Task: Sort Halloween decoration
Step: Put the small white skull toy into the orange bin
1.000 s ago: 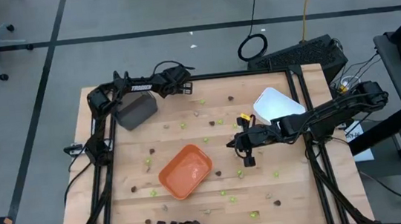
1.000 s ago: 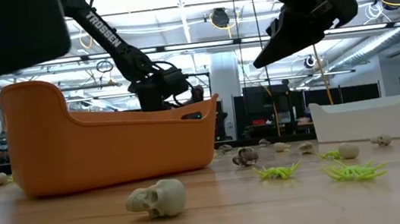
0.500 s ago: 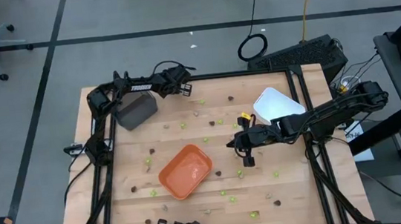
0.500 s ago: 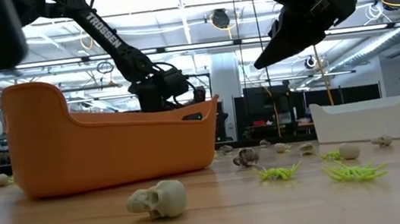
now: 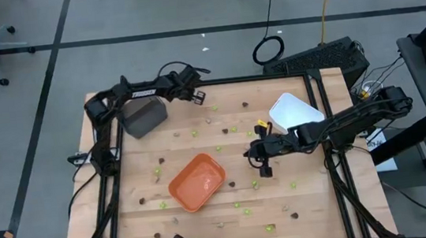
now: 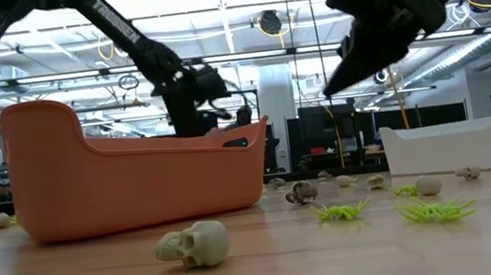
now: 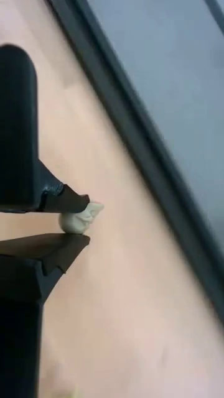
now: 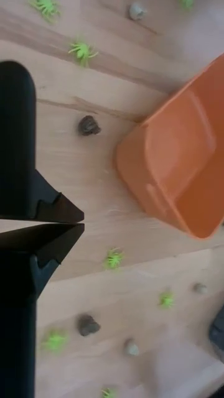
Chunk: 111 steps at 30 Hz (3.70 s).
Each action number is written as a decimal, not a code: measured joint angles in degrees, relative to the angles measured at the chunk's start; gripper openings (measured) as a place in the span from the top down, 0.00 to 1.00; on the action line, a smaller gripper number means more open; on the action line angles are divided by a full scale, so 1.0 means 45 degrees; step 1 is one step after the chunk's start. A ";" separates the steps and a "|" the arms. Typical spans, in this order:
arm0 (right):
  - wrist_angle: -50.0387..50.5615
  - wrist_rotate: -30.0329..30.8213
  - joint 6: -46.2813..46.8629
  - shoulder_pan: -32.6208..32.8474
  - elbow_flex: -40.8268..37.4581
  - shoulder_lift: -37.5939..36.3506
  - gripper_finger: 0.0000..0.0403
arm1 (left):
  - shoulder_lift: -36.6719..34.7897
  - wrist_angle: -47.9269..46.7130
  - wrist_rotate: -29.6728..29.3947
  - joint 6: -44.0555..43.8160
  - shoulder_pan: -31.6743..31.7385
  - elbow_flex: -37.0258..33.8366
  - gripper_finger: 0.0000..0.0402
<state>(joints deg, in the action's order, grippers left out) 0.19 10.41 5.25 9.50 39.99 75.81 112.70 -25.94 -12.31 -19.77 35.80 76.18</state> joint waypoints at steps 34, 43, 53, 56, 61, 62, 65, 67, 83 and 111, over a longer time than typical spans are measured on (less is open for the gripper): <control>-0.6087 0.0898 -0.5308 -0.0034 -0.2161 0.0043 0.65 | -0.3276 0.0394 0.1188 0.1826 -0.8195 0.0034 0.95; -0.5337 0.1380 -0.4364 -0.0034 -0.2161 0.0585 0.56 | -0.2437 0.0735 0.1338 0.1796 -0.8138 0.0029 0.95; -0.3849 0.4109 -0.2039 -0.0169 -0.2161 0.0549 0.58 | -0.3221 0.0540 0.0015 0.2497 -0.7915 0.0032 0.95; -0.3721 0.4677 -0.1814 -0.0563 -0.2089 0.0465 0.58 | -0.3256 0.0525 -0.0011 0.3265 -0.7687 0.0033 0.95; -0.3583 0.2714 -0.2667 -0.2028 -0.1507 0.0405 0.58 | -0.3272 0.0032 -0.0002 0.4186 -0.7027 -0.0181 0.94; -0.3569 0.2034 -0.2767 -0.2482 -0.1380 0.0450 0.58 | -0.3273 -0.0076 -0.0002 0.4245 -0.6847 -0.0269 0.94; -0.3413 0.0270 -0.2433 -0.3911 -0.0906 0.0789 0.58 | -0.3363 -0.0272 -0.0002 0.4241 -0.6332 -0.0551 0.94; -0.3208 -0.0320 -0.2078 -0.4667 -0.0623 0.1118 0.58 | -0.3391 -0.0200 0.0115 0.4230 -0.6063 -0.0807 0.94; -0.2196 -0.3201 -0.2374 -0.6447 0.2099 0.5140 0.58 | -0.6597 0.1781 -0.0099 0.2802 -0.7240 -0.4739 0.94; -0.1173 -0.3978 -0.3146 -0.7069 0.3177 0.6576 0.48 | -0.7855 0.5038 -0.0570 0.2901 -0.8400 -0.6188 0.94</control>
<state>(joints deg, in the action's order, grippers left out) -5.09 -7.49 -8.91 -22.31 54.28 105.40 77.35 -3.27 -14.87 -6.71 -2.00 48.34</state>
